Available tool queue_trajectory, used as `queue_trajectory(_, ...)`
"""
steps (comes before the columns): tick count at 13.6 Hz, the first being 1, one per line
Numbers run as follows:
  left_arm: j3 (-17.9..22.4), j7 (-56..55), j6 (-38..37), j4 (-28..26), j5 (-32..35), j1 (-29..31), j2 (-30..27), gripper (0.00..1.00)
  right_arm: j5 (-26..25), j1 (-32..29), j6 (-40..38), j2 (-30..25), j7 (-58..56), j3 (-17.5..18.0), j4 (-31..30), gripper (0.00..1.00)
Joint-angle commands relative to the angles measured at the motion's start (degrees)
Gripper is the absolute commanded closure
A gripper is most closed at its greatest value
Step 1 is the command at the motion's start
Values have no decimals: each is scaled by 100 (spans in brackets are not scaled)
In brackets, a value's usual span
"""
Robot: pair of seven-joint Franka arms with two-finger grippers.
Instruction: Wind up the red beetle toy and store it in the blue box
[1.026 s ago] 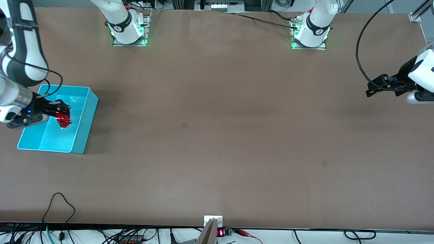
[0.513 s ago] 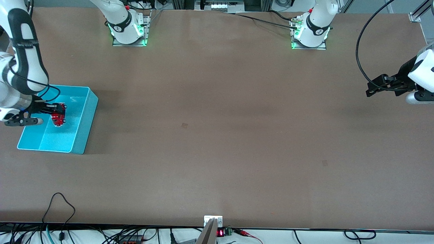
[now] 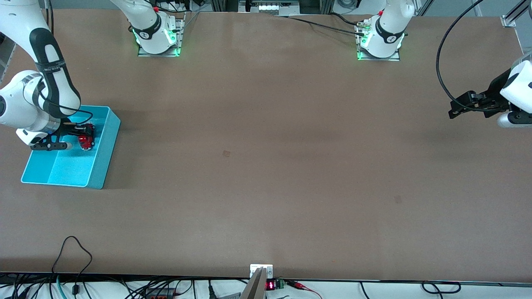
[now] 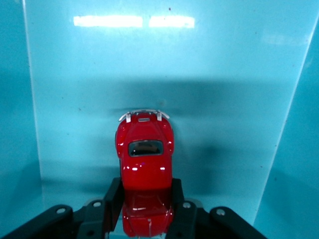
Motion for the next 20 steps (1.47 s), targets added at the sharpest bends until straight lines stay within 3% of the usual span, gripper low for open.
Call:
queue_trajectory(1,20,66,-71,2,-101,26,-42,0,9,-72,66,-114,25,-32,-174,85)
queue_trajectory(2,20,66,-71,2,-101,26,-42,0,9,-90,66,-113,16,-67,-218,70)
queue_trajectory(3,20,66,-71,2,-101,26,-42,0,0,-90,58,-122,-1,-68,-227,48)
queue_trajectory(4,20,66,-71,10,-101,26,-42,0,0,-90,49,-140,-10,-68,-219,11)
queue_trajectory(5,20,66,-71,10,-101,26,-42,0,0,-81,31,-175,-2,-68,-201,0)
queue_trajectory(9,29,66,-80,2,-110,26,-42,0,-35,24,-213,-508,-37,-41,281,0)
queue_trajectory(14,11,74,140,2,-110,26,-33,0,-53,173,-1653,-1211,-10,72,1344,0)
queue_trajectory(17,11,66,166,2,-329,26,-33,0,-184,174,-2437,-1510,129,511,2003,0)
queue_trajectory(20,-6,74,201,-16,-295,26,-42,0,-281,156,-3122,-1669,1278,950,2530,0)
